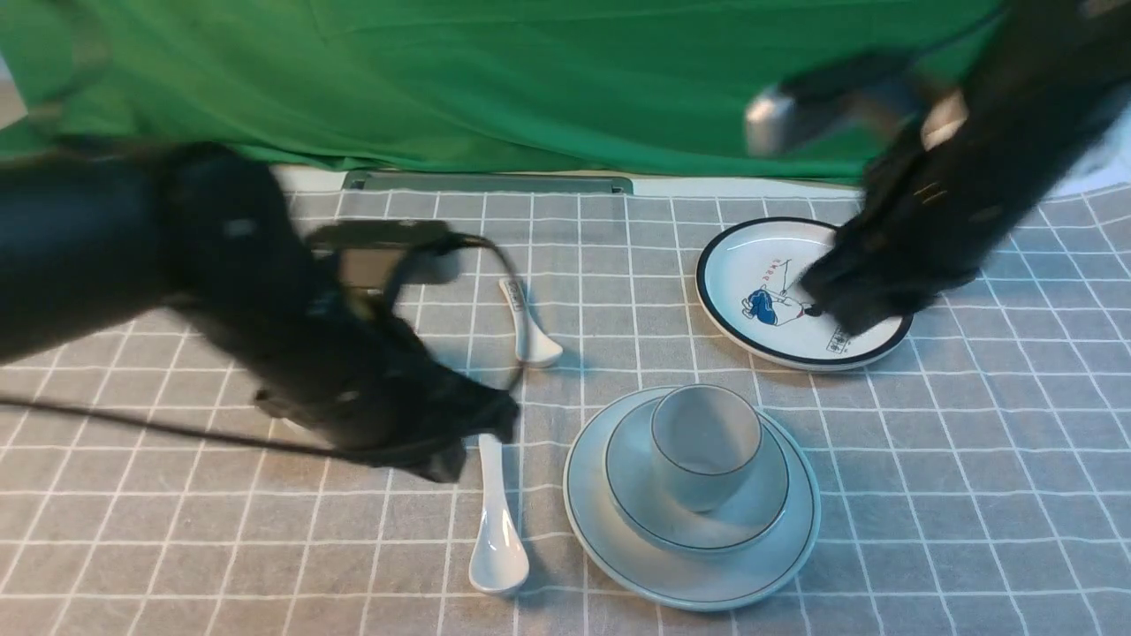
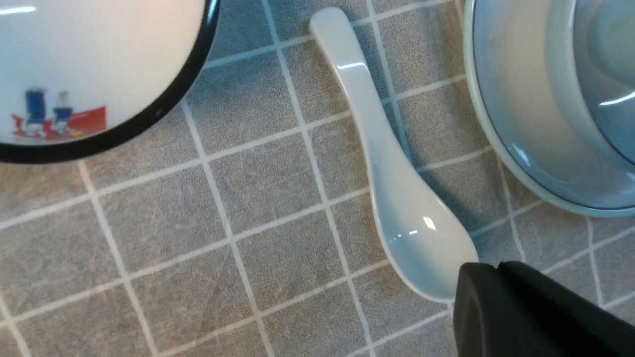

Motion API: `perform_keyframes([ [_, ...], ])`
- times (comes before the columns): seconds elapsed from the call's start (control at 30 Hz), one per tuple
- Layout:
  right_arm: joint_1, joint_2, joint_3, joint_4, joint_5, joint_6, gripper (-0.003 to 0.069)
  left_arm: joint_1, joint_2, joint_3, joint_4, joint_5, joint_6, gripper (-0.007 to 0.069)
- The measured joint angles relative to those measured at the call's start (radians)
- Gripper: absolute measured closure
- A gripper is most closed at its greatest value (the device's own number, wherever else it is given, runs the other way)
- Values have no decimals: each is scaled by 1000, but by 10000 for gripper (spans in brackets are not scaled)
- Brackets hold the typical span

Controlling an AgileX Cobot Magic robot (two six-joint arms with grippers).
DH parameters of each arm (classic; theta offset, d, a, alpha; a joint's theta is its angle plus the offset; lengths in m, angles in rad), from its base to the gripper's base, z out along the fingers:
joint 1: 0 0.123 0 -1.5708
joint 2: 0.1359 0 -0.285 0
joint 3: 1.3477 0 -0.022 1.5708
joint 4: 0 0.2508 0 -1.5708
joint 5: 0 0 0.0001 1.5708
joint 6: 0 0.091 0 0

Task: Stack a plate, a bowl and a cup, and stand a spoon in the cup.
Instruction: Use the left arm to grab a blue soup spoon

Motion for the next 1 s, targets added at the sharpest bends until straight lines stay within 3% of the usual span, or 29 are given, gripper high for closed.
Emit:
perform_keyframes([
  [0.1, -17, -148, 62, -29, 7, 22, 622, -36, 94, -92, 49, 50, -76, 621],
  [0.27, -89, -361, 240, -43, 5, 47, 636, -42, 201, -175, 85, 60, -177, 565],
  [0.4, -138, -471, 336, -47, 7, 48, 636, -42, 264, -191, 109, 41, -193, 440],
  [0.7, -146, -526, 363, -47, 8, 46, 636, -14, 350, -194, 131, -64, -271, 169],
  [0.8, -146, -527, 364, -47, 9, 45, 636, -2, 382, -194, 132, -97, -280, 153],
  [0.9, -146, -527, 364, -47, 10, 45, 636, 2, 404, -202, 138, -120, -283, 202],
  [0.93, -146, -527, 364, -47, 10, 45, 636, 3, 406, -202, 140, -121, -281, 234],
  [1.0, -146, -527, 364, -47, 11, 45, 636, 4, 406, -202, 145, -124, -259, 373],
])
